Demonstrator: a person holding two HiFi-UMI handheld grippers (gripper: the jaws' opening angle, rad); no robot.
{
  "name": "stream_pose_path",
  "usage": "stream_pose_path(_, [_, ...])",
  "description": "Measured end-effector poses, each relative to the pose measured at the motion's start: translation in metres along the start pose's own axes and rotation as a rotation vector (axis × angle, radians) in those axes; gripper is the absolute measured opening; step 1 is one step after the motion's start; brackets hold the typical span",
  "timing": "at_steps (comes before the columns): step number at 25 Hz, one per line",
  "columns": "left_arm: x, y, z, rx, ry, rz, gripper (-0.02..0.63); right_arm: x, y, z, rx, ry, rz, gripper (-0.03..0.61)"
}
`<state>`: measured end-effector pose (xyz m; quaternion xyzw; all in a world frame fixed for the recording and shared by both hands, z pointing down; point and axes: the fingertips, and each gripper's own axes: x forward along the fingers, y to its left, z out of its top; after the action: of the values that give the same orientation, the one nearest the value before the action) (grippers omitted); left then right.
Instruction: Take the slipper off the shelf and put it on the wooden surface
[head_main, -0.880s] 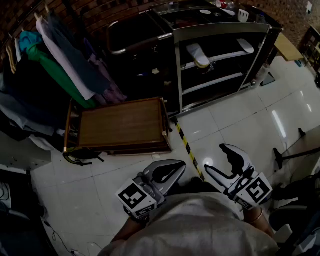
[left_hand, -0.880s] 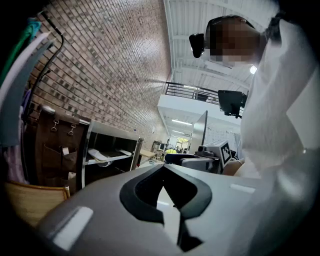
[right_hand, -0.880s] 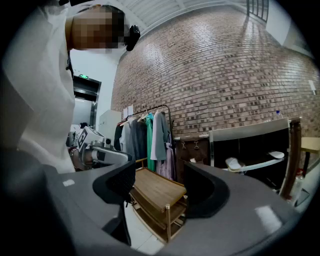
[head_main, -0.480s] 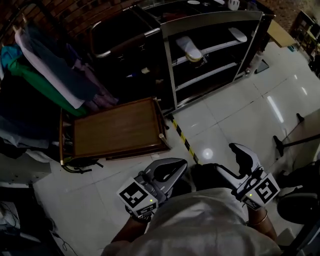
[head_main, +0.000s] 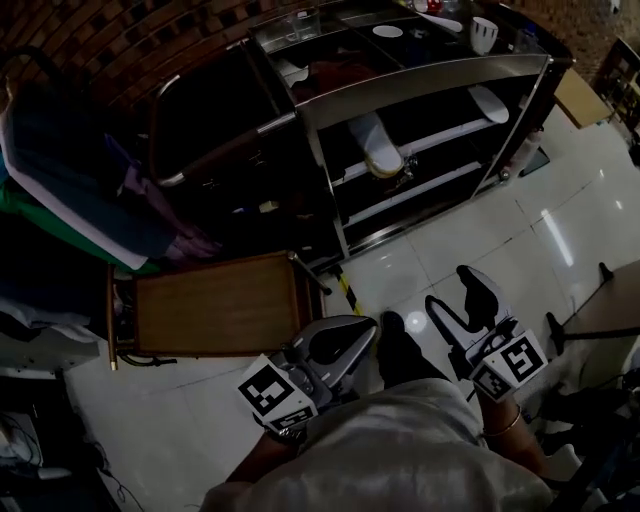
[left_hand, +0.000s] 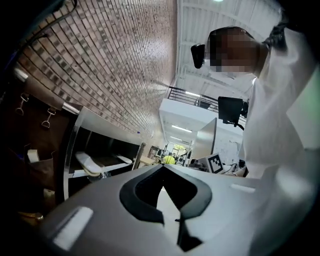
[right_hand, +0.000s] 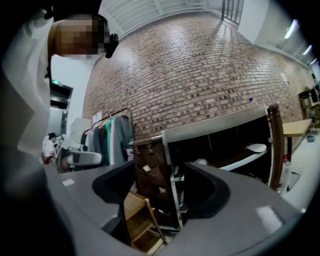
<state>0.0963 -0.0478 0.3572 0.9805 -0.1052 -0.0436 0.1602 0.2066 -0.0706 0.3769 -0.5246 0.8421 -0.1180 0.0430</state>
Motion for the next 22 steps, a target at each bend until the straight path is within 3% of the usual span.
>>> stream_pose_path(2, [0.029,0.03,0.019,-0.001,-0.013,0.023,-0.006,0.028,-0.046,0.008,0.063,0.004,-0.02,0.332])
stream_pose_path(7, [0.088,0.097,0.045,0.008,-0.038,0.11,-0.006,0.087,-0.146,0.004,0.158,0.078,-0.009,0.332])
stream_pose_path(10, [0.11,0.119,0.051,-0.005,-0.041,0.156,-0.006,0.125,-0.194,-0.008,0.289,0.115,0.001,0.344])
stream_pose_path(12, [0.12,0.124,0.055,0.024,-0.028,0.162,-0.006,0.151,-0.219,-0.02,0.348,0.145,-0.001,0.37])
stream_pose_path(17, [0.132,0.148,0.057,0.049,-0.028,0.213,-0.006,0.21,-0.273,-0.069,0.338,0.255,-0.048,0.374])
stream_pose_path(22, [0.139,0.171,0.05,0.019,-0.014,0.25,-0.006,0.252,-0.297,-0.113,0.546,0.309,-0.045,0.39])
